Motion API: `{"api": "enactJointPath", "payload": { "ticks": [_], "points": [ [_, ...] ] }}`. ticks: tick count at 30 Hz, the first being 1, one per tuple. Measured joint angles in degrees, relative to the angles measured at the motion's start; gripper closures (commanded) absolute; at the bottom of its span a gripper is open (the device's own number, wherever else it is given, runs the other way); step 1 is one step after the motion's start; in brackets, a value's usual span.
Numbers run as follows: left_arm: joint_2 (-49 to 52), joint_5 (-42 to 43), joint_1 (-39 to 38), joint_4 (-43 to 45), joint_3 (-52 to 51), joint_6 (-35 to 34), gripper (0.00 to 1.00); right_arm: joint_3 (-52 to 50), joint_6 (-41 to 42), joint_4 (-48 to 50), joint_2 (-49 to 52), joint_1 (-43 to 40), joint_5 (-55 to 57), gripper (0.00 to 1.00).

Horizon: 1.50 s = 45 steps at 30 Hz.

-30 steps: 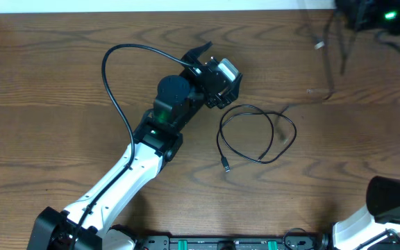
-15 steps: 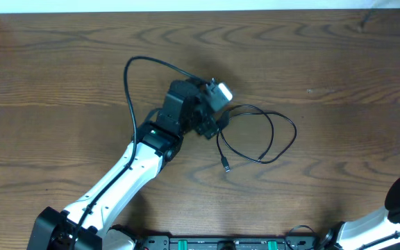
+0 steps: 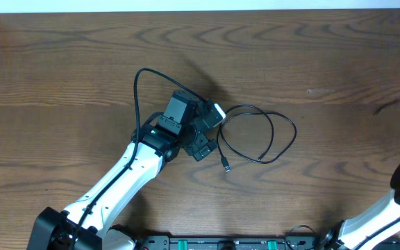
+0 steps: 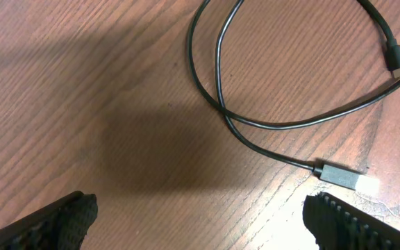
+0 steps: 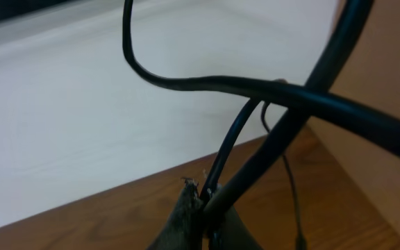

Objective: Untangle cables

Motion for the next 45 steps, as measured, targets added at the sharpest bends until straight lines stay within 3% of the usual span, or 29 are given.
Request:
{"api": "enactJointPath", "payload": {
  "ticks": [11,22,25,32,39,45],
  "points": [
    [0.00,-0.02,0.00,-0.04,0.00,0.00,0.00,-0.02,-1.27,15.89,7.63,-0.87,6.75,0.99],
    [0.00,0.00,0.00,-0.04,0.00,0.02,0.00,0.48,-6.08,5.75,12.96,-2.49,15.41,0.99],
    [0.00,-0.02,0.00,-0.07,0.00,0.02,0.00,0.50,-6.01,1.70,17.94,-3.76,16.41,0.84],
    [0.00,0.00,0.00,-0.04,0.00,0.02,0.00,0.42,-4.70,-6.45,25.70,-5.84,17.42,0.02],
    [0.00,0.00,0.00,-0.07,0.00,0.02,0.00,0.42,-4.09,-7.93,26.47,-6.05,12.76,0.01],
    [0.00,0.00,0.00,-0.04,0.00,0.00,0.00,0.42,-4.17,-8.55,26.47,-6.05,0.46,0.01]
  ]
}}
